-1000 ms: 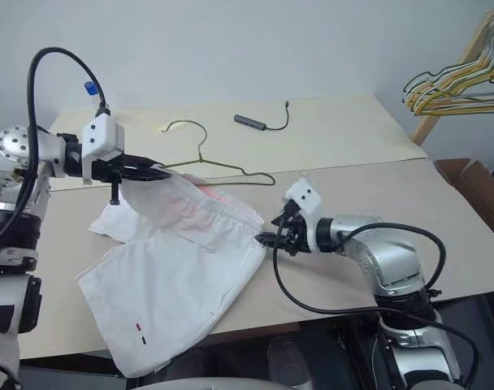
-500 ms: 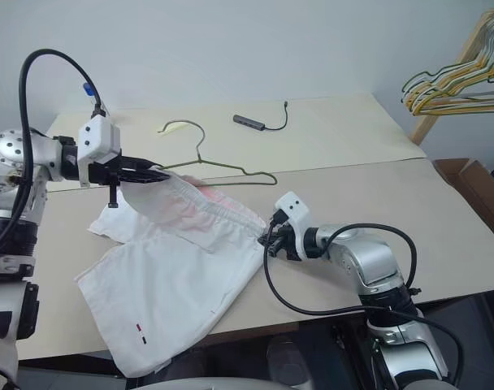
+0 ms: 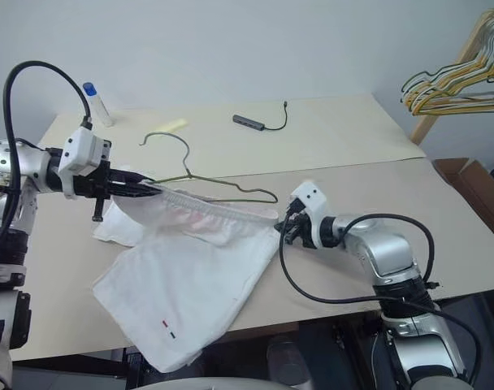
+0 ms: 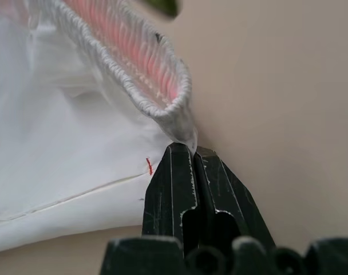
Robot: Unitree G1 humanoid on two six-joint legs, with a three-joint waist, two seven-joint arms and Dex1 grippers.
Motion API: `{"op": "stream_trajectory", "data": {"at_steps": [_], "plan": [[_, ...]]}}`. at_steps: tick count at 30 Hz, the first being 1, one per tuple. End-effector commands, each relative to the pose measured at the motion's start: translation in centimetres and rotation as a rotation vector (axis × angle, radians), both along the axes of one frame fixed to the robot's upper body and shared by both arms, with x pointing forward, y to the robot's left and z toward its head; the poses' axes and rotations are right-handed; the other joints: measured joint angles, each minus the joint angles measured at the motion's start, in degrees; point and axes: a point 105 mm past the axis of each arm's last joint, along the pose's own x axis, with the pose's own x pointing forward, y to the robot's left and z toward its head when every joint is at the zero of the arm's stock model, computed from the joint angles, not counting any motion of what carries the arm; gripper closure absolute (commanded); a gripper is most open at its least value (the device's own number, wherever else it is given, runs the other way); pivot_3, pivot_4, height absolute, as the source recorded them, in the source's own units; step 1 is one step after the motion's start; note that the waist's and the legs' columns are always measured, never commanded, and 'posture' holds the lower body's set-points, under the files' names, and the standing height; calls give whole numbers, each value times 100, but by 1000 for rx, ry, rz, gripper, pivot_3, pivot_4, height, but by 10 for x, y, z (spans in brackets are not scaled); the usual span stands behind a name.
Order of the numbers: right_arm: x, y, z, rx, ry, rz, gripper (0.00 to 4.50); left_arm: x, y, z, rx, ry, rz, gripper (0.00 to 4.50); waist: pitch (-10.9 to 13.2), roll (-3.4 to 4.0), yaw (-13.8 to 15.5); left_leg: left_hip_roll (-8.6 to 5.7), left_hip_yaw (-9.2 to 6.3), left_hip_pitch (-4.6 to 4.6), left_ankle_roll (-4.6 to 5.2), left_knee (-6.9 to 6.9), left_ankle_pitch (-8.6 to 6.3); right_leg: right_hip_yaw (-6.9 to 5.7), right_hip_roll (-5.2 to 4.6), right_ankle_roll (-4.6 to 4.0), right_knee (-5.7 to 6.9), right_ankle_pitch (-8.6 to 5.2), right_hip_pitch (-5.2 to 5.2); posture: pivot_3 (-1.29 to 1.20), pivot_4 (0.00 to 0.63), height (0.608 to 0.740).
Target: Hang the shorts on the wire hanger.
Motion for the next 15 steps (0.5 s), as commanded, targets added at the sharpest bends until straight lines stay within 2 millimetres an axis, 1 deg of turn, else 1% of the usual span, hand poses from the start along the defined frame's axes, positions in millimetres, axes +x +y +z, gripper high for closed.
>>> {"op": "stream_trajectory", "data": {"at_steps": [1, 6, 9, 12, 15], "plan": [[11, -20, 15, -20, -67, -46, 4477, 0, 8, 8, 49, -61, 19, 4500, 0, 0, 0, 0, 0, 0, 0, 0, 0, 0, 0, 0, 0, 0, 0, -127, 0, 740], [16, -31, 23, -37, -104, -70, 4477, 3, 12, 1, 90, -53, 46, 4500, 0, 0, -2, 0, 2, -1, 0, 0, 0, 2, -1, 0, -1, 0, -1, -129, 0, 740], [18, -32, 31, -46, -132, -70, 4477, 6, 14, -2, 99, -51, 60, 4500, 0, 0, -4, 0, 2, 0, 0, 0, 0, 1, 0, 0, 0, 0, -1, -135, 0, 740], [15, -29, 39, -81, -181, -29, 4477, 12, 15, -6, 136, -64, 89, 4500, 0, 0, -5, 1, 1, 0, 0, 0, 0, 1, 0, 0, 0, 0, -1, -138, 0, 740], [5, -17, 56, -164, -285, 93, 4477, 19, 9, -3, 123, -101, 103, 4500, 0, 1, 3, -1, 1, -5, 0, 0, 0, 1, -3, 0, -2, 0, -3, -144, 0, 740]]}}
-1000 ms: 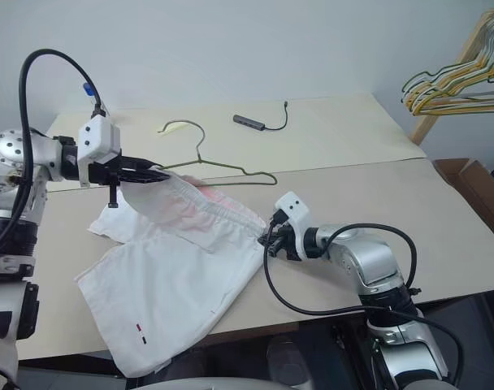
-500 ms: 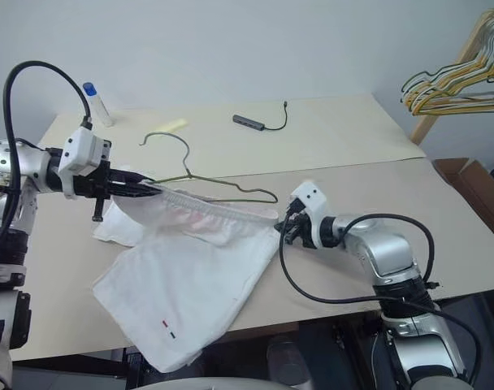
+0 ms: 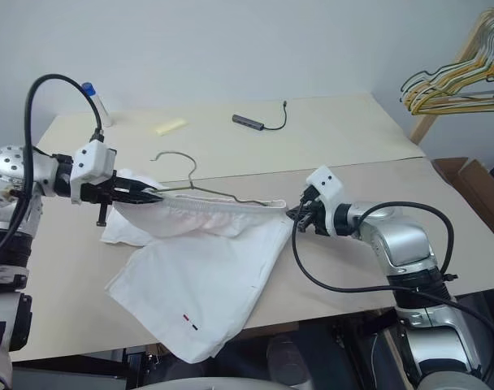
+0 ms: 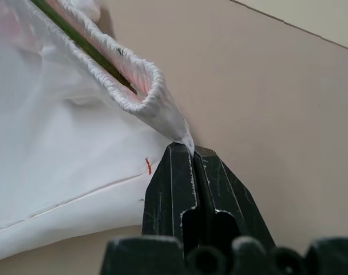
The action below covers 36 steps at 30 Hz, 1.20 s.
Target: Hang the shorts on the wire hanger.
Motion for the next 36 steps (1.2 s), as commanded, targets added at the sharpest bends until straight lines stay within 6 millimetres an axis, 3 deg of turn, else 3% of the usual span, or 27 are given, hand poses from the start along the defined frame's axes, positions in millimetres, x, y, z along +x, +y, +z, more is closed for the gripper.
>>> {"op": "stream_trajectory", "data": {"at_steps": [1, 5, 11, 16, 25, 28, 33, 36], "plan": [[-4, 7, 43, -122, -227, 116, 4477, 9, 0, 19, 7, -100, 22, 4500, 0, 0, 9, -1, -1, -4, 0, 0, 0, -1, -1, 0, -2, 0, -1, -148, 0, 740], [-6, 27, 78, -213, -368, 224, 4477, 10, -6, 24, 13, -120, -14, 4500, 0, 1, -29, 0, 5, 0, 0, 0, 0, 2, -1, 1, -2, -1, -2, -156, 0, 740], [1, 51, 99, -415, -488, 330, 4477, 11, -15, 37, -3, -162, -50, 4500, 0, 2, -47, 4, 2, 1, 0, -2, 0, 0, 2, 0, 1, -1, -6, -155, 0, 740], [1, 62, 99, -511, -568, 421, 4477, 11, -17, 39, -7, -181, -51, 4500, 0, 2, -34, -1, 3, -9, 0, -1, 0, 0, -4, 1, 0, 0, -14, -147, 0, 740], [2, 75, 94, -524, -597, 477, 4477, 9, -21, 40, -44, -189, -60, 4500, 0, 2, -29, -1, 0, -5, 0, 0, 0, 0, -3, 0, 22, 0, -17, -138, 0, 740], [-1, 76, 92, -517, -603, 503, 3745, 8, -21, 38, -43, -186, -59, 4500, 0, 2, -29, -2, 0, -5, 0, 0, 0, 1, -3, 0, 29, 0, -23, -139, 0, 740], [-5, 76, 85, -516, -592, 546, 2025, 8, -22, 38, -52, -193, -52, 4500, 0, 2, -31, -1, -1, -6, 0, 0, 1, 1, -2, -1, 38, 0, -29, -144, 0, 740], [-5, 77, 82, -473, -564, 554, 2025, 8, -23, 39, -54, -195, -59, 4500, 0, 2, -33, -2, 0, -6, 0, 2, 1, 1, -2, -1, 40, 0, -30, -142, 0, 740]]}}
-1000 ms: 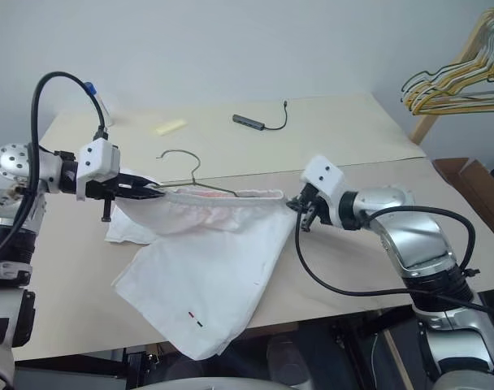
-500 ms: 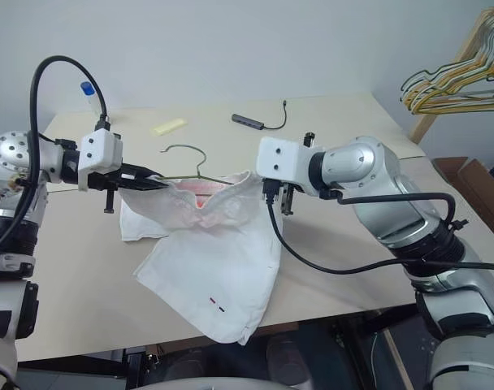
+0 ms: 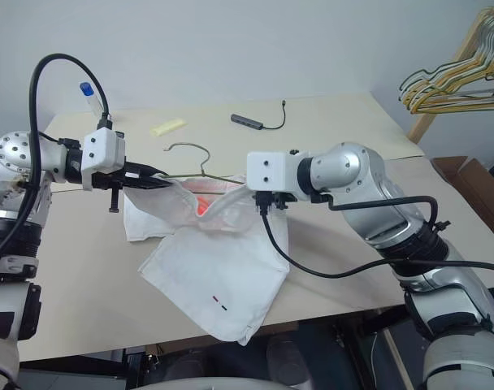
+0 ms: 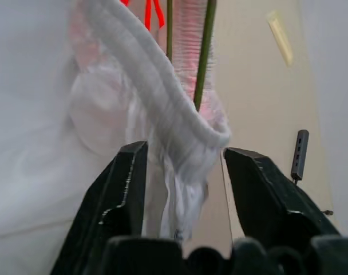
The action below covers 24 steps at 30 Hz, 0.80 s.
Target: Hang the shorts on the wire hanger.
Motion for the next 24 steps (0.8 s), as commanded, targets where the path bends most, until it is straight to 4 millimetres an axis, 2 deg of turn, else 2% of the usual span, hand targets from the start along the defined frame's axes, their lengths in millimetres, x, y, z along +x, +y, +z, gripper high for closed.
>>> {"op": "stream_trajectory", "data": {"at_steps": [1, 14, 17, 22, 24], "plan": [[0, 1, 13, 54, -20, 16, 2025, -1, -3, 17, -36, -59, -9, 4500, 0, 0, -5, 1, 0, 1, 0, 0, 0, 0, 1, 0, 2, 0, 0, -142, 0, 740], [8, 1, 9, 212, 155, -52, 2025, -7, -6, 21, -51, -52, -51, 4500, 0, 0, -10, -1, -20, 1, 0, 0, 0, -1, 0, 0, 8, 0, -1, -134, 0, 740], [7, 1, 6, 229, 186, -45, 2622, -8, -6, 22, -53, -48, -57, 4500, 0, 0, -9, -1, -25, 3, 0, 0, 0, -1, 1, 0, 10, 0, 0, -134, 0, 740], [7, 0, 2, 236, 201, -52, 4393, -7, -5, 21, -50, -47, -53, 4500, 0, 0, -9, -1, -37, 3, 0, 0, 0, -1, 1, 0, 11, 0, -1, -133, 0, 740], [8, -1, 3, 245, 198, -55, 4471, -7, -5, 21, -50, -47, -53, 4500, 0, 0, -11, -1, -41, 3, 0, 0, 0, -1, 2, 0, 12, 0, -1, -133, 0, 740]]}}
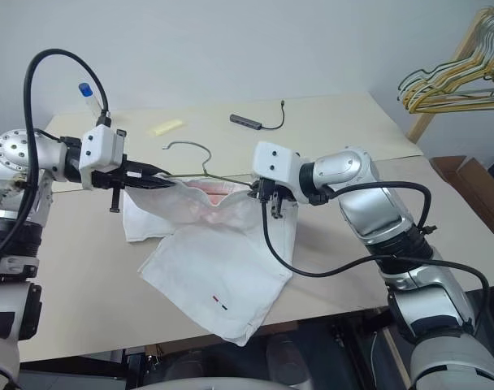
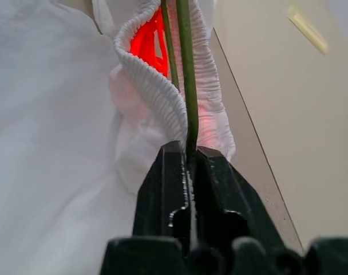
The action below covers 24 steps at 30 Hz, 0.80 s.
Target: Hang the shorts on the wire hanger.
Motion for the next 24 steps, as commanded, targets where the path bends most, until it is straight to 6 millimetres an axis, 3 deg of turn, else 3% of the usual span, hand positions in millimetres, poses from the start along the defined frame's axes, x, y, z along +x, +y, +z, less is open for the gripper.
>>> {"op": "stream_trajectory", "data": {"at_steps": [1, 13, 22, 24], "plan": [[2, -2, 13, 43, -43, -15, 4471, -1, 1, 14, -19, -50, -3, 4500, 0, 0, 1, 0, -2, 0, 0, 0, 0, 0, 0, 0, 0, 0, 0, -137, 0, 740], [6, -6, 22, 60, -159, -50, 4471, 0, 1, 10, -17, -36, -8, 4500, 0, 0, -30, -1, -11, 0, 0, 0, 0, -1, 1, 0, 5, 0, -1, -146, 0, 740], [-8, 1, 35, 120, -221, 56, 1589, 2, 3, 8, -22, -29, 4, 4500, 0, 0, -104, -2, -17, -1, 0, 0, 0, -5, 0, 0, 6, 0, 0, -149, 0, 740], [-10, 2, 41, 146, -233, 72, 1589, 2, 3, 7, -22, -28, 7, 4500, 0, 0, -119, -2, -18, -1, 0, 0, 0, -6, 0, 0, 7, 0, 0, -149, 0, 740]]}}
